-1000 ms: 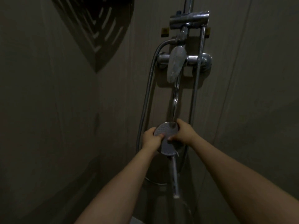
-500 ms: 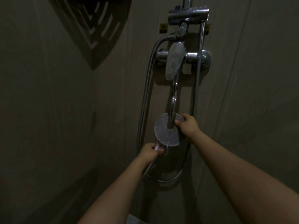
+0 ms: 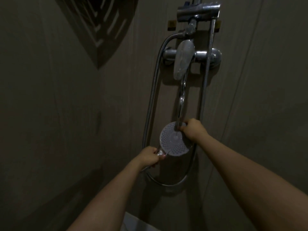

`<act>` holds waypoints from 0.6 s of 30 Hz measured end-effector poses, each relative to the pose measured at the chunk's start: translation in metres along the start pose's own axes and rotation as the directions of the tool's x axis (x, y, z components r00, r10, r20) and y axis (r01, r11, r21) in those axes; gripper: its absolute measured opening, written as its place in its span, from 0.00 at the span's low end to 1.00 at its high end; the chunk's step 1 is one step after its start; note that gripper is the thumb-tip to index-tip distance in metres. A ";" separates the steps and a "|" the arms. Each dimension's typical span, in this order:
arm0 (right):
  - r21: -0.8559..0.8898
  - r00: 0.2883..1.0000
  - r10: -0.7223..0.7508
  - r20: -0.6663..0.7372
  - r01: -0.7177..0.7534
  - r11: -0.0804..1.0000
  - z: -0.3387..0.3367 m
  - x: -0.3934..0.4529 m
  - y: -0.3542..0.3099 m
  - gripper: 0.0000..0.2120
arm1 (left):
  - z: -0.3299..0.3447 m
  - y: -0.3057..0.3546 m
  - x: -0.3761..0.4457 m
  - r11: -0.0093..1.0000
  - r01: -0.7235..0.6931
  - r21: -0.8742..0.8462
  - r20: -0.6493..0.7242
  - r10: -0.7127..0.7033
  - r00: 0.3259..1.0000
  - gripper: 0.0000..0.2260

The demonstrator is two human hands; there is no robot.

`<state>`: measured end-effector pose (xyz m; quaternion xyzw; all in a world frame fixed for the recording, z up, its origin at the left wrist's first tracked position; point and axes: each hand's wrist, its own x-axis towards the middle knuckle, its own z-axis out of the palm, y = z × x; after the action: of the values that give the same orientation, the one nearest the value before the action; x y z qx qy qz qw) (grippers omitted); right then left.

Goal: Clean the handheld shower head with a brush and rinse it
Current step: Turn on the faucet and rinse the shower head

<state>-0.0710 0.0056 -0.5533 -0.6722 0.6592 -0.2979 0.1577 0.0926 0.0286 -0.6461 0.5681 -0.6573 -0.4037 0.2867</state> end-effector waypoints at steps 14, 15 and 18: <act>-0.055 0.991 0.098 0.092 -0.093 0.994 0.006 -0.008 0.005 0.21 | -0.014 -0.004 -0.001 0.945 -0.124 0.303 0.029 0.121 0.992 0.10; -0.110 0.991 0.089 0.103 -0.078 0.991 0.009 -0.011 0.004 0.24 | -0.016 -0.001 -0.003 0.927 -0.141 0.347 0.045 0.133 0.990 0.10; -0.254 0.996 0.048 0.077 -0.027 0.967 0.017 -0.014 0.005 0.32 | -0.023 0.003 -0.010 0.832 -0.170 0.528 0.047 0.172 0.984 0.10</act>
<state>-0.0643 0.0155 -0.5723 -0.6859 0.6973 -0.1804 0.1034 0.1124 0.0335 -0.6310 0.5646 -0.7907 -0.1788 0.1548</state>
